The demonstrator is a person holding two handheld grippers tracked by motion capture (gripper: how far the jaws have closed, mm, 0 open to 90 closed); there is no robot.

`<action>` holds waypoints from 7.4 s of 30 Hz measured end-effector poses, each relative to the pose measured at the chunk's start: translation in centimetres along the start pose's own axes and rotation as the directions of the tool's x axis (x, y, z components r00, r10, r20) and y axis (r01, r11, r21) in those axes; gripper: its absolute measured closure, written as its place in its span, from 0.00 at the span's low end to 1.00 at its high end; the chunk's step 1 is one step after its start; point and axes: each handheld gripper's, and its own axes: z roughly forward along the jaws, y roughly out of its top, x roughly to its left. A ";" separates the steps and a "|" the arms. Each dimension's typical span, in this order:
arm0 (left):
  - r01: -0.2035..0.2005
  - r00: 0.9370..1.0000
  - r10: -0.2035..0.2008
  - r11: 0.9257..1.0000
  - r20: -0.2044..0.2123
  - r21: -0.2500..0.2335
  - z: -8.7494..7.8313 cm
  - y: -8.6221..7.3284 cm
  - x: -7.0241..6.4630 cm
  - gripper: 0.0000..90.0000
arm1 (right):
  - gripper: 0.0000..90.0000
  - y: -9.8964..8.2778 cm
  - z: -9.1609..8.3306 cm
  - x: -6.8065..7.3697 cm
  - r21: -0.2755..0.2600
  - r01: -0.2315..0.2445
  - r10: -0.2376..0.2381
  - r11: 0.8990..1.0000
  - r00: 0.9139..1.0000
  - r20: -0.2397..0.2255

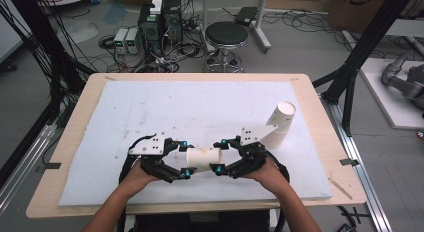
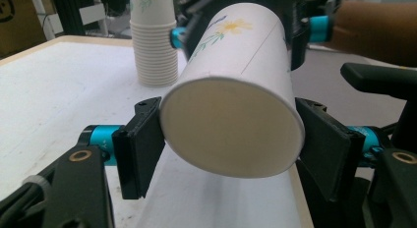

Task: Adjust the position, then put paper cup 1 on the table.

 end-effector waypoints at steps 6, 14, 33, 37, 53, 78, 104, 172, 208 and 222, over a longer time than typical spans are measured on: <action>0.001 1.000 0.000 0.996 -0.017 0.091 -0.8 1.0 0.2 0.34 | 0.22 0.8 0.0 0.3 0.030 0.029 -0.030 0.999 0.999 0.030; -0.013 0.999 0.020 0.978 -0.033 0.206 -1.3 2.5 0.4 0.34 | 0.22 1.5 0.4 0.3 0.084 0.058 -0.063 0.995 0.997 0.054; -0.088 0.994 0.106 0.892 -0.015 0.443 -0.8 5.2 0.4 0.34 | 0.22 2.7 1.8 0.6 0.205 0.140 -0.159 0.969 0.984 0.078; -0.099 0.993 0.119 0.876 -0.013 0.473 -0.7 5.6 0.4 0.35 | 0.22 2.9 2.1 0.8 0.225 0.154 -0.176 0.962 0.981 0.082; -0.120 0.989 0.148 0.766 0.009 0.632 0.4 7.4 0.6 0.35 | 0.23 4.0 3.5 1.2 0.349 0.230 -0.279 0.909 0.955 0.096; -0.097 0.992 0.126 0.756 0.002 0.648 1.4 6.9 0.6 0.34 | 0.40 4.1 7.3 1.9 0.543 0.274 -0.357 0.794 0.933 0.051; 0.059 0.984 -0.008 0.957 -0.176 0.284 -3.8 5.2 1.5 0.22 | 0.43 2.3 3.8 0.1 0.431 0.144 -0.244 0.891 0.952 0.187; 0.146 0.870 -0.152 0.988 -0.469 -0.051 -6.6 -4.2 1.8 0.21 | 0.41 -1.4 0.5 -5.0 -0.035 0.009 0.011 0.999 0.853 0.522; 0.160 0.869 -0.160 0.986 -0.469 -0.041 -7.0 -4.6 1.8 0.21 | 0.38 -2.7 5.6 -10.5 0.101 -0.222 0.104 0.970 0.750 0.654; 0.168 0.864 -0.171 0.985 -0.474 -0.049 -7.1 -4.6 1.9 0.21 | 0.24 -3.1 2.6 -8.4 0.073 -0.223 0.130 0.972 0.773 0.621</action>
